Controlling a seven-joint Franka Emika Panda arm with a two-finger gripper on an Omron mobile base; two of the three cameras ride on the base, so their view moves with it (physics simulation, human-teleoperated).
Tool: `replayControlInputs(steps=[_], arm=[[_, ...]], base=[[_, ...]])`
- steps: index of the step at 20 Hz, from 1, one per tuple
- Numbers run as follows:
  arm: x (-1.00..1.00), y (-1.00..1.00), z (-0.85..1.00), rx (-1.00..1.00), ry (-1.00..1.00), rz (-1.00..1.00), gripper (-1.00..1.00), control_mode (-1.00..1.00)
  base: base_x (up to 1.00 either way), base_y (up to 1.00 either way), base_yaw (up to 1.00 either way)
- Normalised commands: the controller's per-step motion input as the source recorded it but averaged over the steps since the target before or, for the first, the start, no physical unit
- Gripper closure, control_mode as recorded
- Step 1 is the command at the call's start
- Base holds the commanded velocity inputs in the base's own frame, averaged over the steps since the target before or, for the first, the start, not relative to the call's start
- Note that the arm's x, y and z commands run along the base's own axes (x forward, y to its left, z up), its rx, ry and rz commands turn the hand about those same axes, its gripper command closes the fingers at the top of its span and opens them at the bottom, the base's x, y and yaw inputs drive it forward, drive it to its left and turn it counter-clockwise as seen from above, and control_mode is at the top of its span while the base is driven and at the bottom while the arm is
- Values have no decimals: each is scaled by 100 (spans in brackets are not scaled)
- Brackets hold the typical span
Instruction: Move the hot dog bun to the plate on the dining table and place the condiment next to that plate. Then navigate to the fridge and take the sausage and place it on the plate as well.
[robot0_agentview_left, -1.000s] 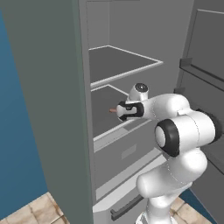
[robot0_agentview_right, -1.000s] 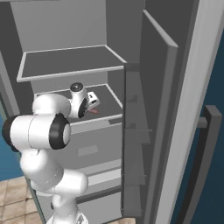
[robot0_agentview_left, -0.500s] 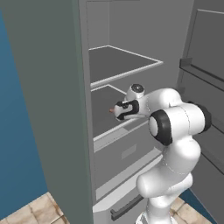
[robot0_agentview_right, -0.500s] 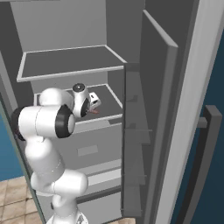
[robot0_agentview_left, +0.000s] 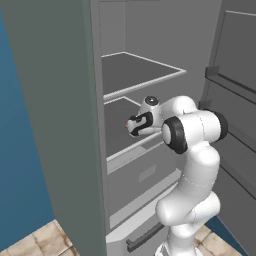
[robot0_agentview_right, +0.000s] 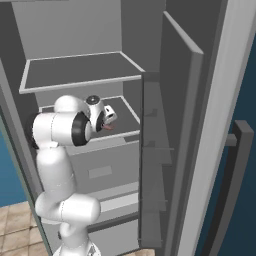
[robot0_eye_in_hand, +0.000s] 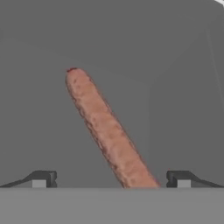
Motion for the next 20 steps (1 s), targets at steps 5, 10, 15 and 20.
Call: replayControlInputs(steps=[5, 10, 15, 20], arm=[[41, 0, -15, 0, 1, 0, -100, -100], [40, 1, -24, -1, 5, 0, -100, -100], [7, 1, -59, -10, 6, 3, -100, -100], [-5, 7, -70, -16, 5, 4, -100, -100]], base=[[0, 0, 0], [0, 0, 0], [0, 0, 0], [0, 0, 0]])
